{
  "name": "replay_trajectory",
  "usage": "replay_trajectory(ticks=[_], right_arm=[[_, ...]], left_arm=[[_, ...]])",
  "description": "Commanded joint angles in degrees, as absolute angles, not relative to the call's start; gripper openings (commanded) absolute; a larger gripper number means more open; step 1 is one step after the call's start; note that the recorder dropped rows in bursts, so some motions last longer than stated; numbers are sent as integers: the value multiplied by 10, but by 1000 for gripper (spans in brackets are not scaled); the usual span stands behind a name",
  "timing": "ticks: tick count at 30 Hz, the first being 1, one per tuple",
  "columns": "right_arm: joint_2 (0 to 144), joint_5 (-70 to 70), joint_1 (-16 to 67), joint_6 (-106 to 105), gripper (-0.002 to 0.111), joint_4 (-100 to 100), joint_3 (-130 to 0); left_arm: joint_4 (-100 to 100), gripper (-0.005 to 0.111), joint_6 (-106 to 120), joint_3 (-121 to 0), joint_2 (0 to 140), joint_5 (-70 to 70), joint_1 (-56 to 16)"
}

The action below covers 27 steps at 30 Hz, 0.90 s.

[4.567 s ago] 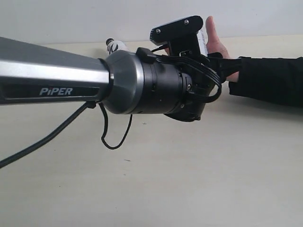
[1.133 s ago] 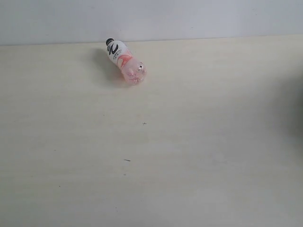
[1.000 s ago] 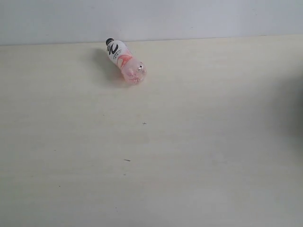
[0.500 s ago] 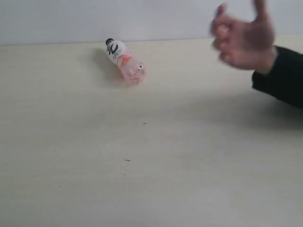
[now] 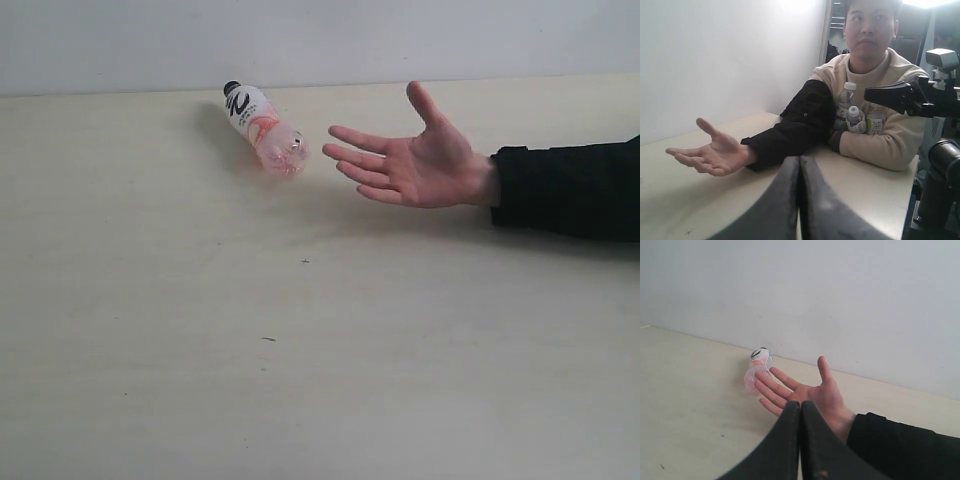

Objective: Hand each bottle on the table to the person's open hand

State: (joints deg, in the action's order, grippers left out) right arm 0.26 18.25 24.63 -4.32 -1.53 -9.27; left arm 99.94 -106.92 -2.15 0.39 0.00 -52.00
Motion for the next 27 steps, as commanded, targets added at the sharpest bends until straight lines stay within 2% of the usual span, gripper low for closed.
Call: replay_trajectory(ticks=[1, 12, 23, 27], right_arm=[[0, 175, 247, -45, 1, -17, -90], [0, 140, 247, -45, 1, -17, -90], [0, -109, 247, -45, 1, -16, -90], [0, -142, 247, -45, 1, -16, -90]], left_arm=[[999, 0, -1066, -20, 0, 0, -490], [999, 0, -1066, -20, 0, -8, -237], [999, 0, -1066, -20, 0, -8, -199], [999, 0, -1066, -20, 0, -10, -159]])
